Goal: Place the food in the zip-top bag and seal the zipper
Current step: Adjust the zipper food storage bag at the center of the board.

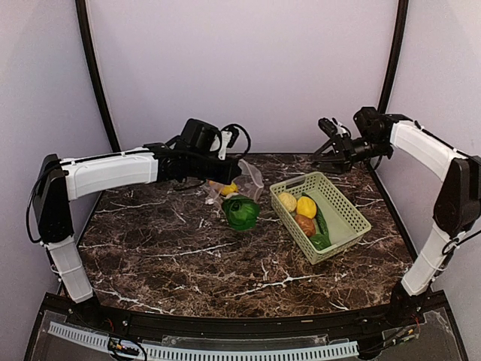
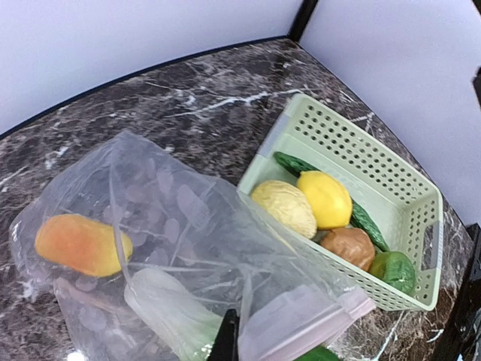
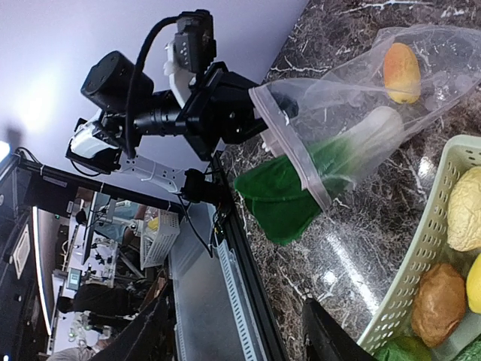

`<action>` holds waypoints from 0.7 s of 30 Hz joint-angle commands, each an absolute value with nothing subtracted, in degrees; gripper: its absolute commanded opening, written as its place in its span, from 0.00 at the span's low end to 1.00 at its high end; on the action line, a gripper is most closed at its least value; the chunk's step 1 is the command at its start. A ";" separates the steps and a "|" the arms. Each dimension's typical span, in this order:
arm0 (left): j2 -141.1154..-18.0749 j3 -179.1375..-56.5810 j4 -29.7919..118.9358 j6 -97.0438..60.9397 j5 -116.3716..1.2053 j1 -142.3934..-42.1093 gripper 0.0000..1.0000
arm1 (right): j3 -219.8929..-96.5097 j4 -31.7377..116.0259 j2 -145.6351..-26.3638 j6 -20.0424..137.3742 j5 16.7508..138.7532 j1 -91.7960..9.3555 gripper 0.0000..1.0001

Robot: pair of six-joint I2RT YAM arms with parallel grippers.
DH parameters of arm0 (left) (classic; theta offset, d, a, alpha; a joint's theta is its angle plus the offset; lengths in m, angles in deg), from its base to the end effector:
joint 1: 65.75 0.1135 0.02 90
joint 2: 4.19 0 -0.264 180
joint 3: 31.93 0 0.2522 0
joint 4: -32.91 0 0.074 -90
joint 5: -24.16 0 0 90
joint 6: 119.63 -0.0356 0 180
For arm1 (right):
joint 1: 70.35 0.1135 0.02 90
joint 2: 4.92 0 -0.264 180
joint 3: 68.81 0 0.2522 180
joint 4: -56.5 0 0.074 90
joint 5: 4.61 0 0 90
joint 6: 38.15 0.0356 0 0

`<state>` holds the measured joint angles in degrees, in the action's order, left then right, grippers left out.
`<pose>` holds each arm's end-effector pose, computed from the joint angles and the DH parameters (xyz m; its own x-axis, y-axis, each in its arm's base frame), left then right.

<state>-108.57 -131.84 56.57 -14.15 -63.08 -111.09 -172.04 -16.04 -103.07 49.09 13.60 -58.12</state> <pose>0.3036 -0.3096 0.2979 -0.5170 0.1439 -0.8438 0.6250 0.7370 -0.2573 0.3264 0.1053 0.3185 -0.8813 -0.2064 -0.4251 -0.4650 0.2186 0.8579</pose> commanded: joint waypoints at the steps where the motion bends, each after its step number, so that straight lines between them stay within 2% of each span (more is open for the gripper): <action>1: -99.98 -132.78 58.78 -13.46 -62.67 -107.53 0.01 | -173.34 -19.42 -100.23 43.88 18.22 -59.33 0.58; 8: -97.30 -147.21 72.45 -15.57 -64.41 -106.16 0.01 | -175.73 -21.13 -99.92 41.12 18.84 -59.54 0.58; 15: -99.25 -138.51 72.70 -4.55 -57.71 -106.18 0.01 | -175.98 -19.49 -100.91 40.72 23.18 -57.64 0.54; 21: -99.98 -137.63 65.37 0.59 -52.96 -106.85 0.01 | -177.10 -20.24 -102.30 39.26 24.87 -54.09 0.50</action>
